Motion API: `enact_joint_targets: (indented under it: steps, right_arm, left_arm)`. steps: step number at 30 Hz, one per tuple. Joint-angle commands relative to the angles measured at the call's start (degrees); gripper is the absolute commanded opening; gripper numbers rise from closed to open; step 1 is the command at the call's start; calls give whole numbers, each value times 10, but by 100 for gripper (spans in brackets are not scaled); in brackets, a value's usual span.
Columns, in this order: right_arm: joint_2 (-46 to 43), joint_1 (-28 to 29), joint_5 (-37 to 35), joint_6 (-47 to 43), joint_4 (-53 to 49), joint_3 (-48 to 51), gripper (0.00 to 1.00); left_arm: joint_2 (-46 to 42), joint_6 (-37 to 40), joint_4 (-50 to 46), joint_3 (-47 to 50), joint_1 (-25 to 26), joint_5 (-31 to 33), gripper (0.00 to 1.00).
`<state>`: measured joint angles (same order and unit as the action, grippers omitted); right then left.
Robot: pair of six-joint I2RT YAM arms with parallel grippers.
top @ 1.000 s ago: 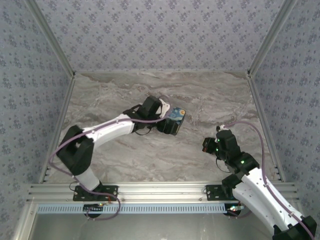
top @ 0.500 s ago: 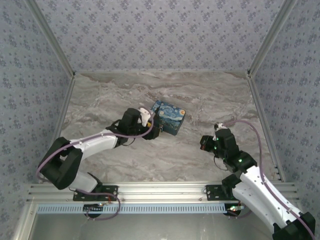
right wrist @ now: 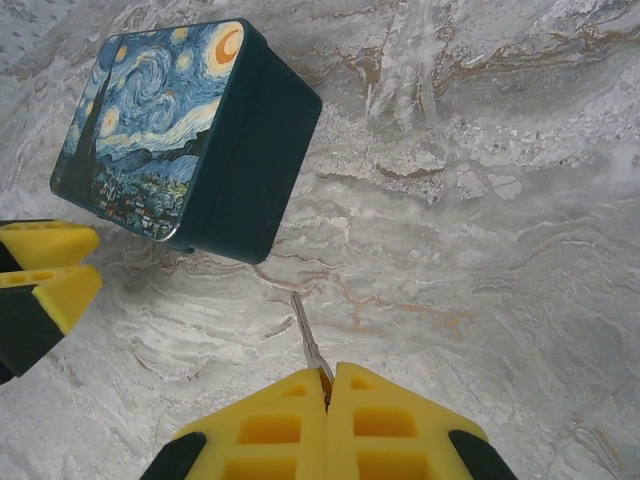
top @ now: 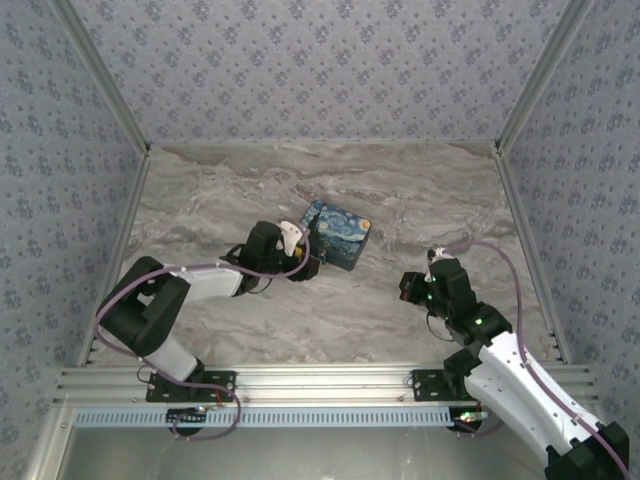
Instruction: Unlock the padlock with the key
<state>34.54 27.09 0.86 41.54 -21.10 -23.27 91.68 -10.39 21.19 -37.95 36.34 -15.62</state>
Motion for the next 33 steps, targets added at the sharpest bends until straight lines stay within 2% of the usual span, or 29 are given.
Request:
enact_joint_targets:
  steps: [1, 10, 33]
  right_arm:
    - [-5, 3, -1, 7, 10, 5, 0]
    - [-12, 11, -9, 11, 15, 5, 0]
    - [-22, 33, -38, 25, 15, 12, 0]
  left_arm:
    - [23, 31, 46, -7, 16, 28, 71]
    - [73, 25, 64, -21, 50, 94, 71]
    - [113, -7, 45, -66, 81, 175, 70]
